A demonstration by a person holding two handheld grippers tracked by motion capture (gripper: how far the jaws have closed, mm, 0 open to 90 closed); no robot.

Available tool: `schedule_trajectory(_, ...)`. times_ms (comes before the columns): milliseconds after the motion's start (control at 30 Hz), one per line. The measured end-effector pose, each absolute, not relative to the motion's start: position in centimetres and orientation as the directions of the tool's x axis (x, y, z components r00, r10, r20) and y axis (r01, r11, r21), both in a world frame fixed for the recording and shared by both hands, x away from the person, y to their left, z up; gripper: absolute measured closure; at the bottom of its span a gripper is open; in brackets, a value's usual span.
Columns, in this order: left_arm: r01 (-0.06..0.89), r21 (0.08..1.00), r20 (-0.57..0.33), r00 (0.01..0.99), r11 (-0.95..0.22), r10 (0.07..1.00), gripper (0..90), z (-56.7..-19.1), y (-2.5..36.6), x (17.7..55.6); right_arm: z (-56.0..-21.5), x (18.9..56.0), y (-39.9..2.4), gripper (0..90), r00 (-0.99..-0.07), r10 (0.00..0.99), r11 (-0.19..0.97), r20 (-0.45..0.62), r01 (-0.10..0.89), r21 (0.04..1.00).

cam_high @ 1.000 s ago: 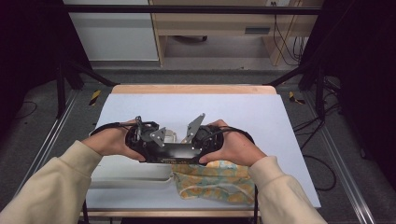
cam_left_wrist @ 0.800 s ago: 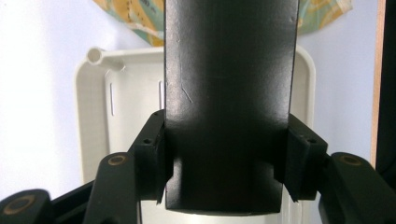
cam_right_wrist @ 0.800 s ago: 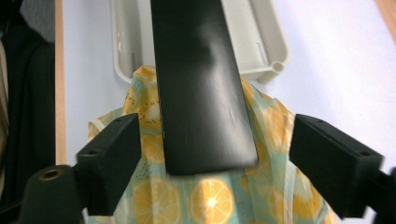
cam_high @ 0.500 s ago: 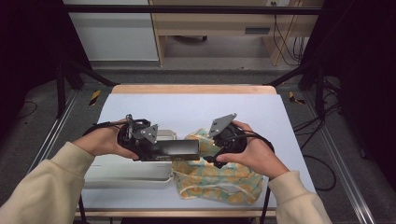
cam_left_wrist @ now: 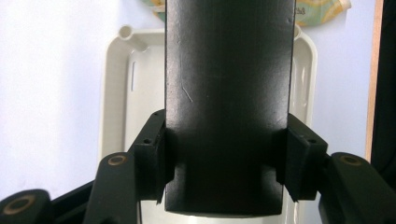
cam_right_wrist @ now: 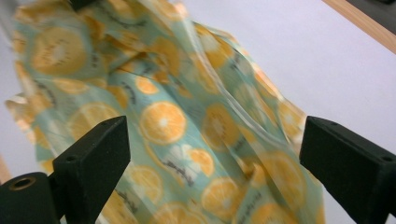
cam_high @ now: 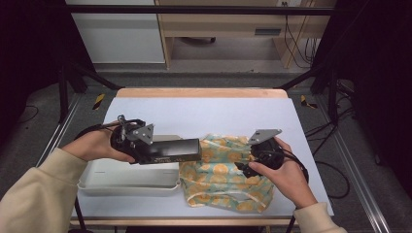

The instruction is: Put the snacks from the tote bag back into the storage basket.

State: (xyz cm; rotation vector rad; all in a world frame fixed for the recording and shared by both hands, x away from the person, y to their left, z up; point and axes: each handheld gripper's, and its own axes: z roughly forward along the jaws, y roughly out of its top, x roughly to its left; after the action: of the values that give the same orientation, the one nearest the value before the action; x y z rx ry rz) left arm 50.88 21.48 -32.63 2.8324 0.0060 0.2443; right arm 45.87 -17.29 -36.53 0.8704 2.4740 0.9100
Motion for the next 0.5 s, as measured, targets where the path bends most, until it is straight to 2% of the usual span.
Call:
schedule_trajectory(200, -0.005, 0.302, 0.175, 0.983, -0.953, 0.05, 43.5, -32.2, 22.9, 50.8, -37.2, 44.4, -20.2, 10.9, -0.62, 0.781, 0.458, -0.079, 0.481, 0.747)
schedule_trajectory(500, 0.008, 0.295, 0.186, 0.98, -0.956, 0.066, 43.5, -32.1, 24.6, 50.7, -38.3, 42.3, -22.7, 10.9, -0.491, 0.869, 0.345, -0.066, 0.503, 0.792)
